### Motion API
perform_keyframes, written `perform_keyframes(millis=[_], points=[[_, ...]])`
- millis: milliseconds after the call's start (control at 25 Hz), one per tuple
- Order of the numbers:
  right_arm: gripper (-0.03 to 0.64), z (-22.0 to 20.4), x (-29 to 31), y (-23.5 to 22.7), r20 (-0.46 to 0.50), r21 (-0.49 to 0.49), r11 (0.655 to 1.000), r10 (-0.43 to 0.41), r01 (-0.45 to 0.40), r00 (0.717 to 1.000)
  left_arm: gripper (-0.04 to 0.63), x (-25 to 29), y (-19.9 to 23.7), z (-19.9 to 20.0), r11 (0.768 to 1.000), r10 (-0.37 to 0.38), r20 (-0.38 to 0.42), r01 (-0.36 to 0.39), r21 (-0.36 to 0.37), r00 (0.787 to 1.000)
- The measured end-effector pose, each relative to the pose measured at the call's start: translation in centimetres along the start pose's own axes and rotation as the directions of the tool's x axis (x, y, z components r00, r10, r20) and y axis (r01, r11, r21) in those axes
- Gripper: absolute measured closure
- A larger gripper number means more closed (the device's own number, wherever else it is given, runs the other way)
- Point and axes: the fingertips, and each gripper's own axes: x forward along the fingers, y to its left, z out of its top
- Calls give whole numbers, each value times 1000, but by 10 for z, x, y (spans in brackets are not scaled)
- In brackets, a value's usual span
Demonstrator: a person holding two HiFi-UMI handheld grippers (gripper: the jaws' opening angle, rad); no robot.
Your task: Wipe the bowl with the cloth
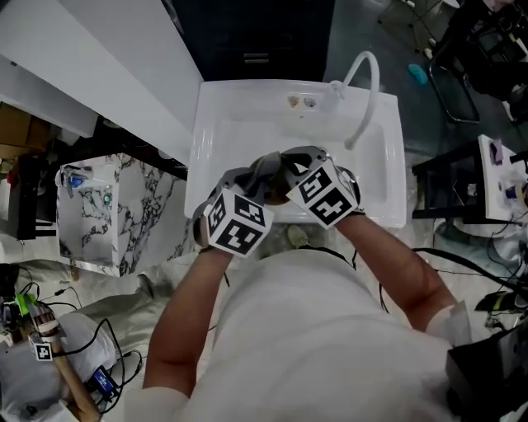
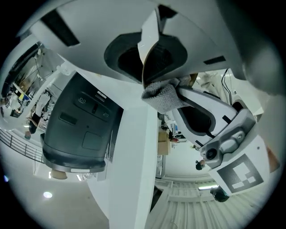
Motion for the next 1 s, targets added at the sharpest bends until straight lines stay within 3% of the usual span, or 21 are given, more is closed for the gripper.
perform_keyframes(millis=[200, 480, 760, 1000], points=[[595, 2, -2, -2, -2, -36, 999, -9, 9, 1000, 558, 5, -6, -5, 990, 61, -84, -50, 135, 995], [595, 4, -4, 1, 3, -72, 997, -2, 3, 1000, 558, 14, -28, -21, 965, 68, -185, -17, 263, 980], [595, 5, -8, 5, 14, -84, 996, 6, -5, 1000, 558, 18, -53, -24, 942, 8, -229, 70, 330, 973], [595, 5, -13, 8, 30, -73, 997, 19, -17, 999, 558, 22, -72, -12, 926, -62, -200, 131, 353, 978]])
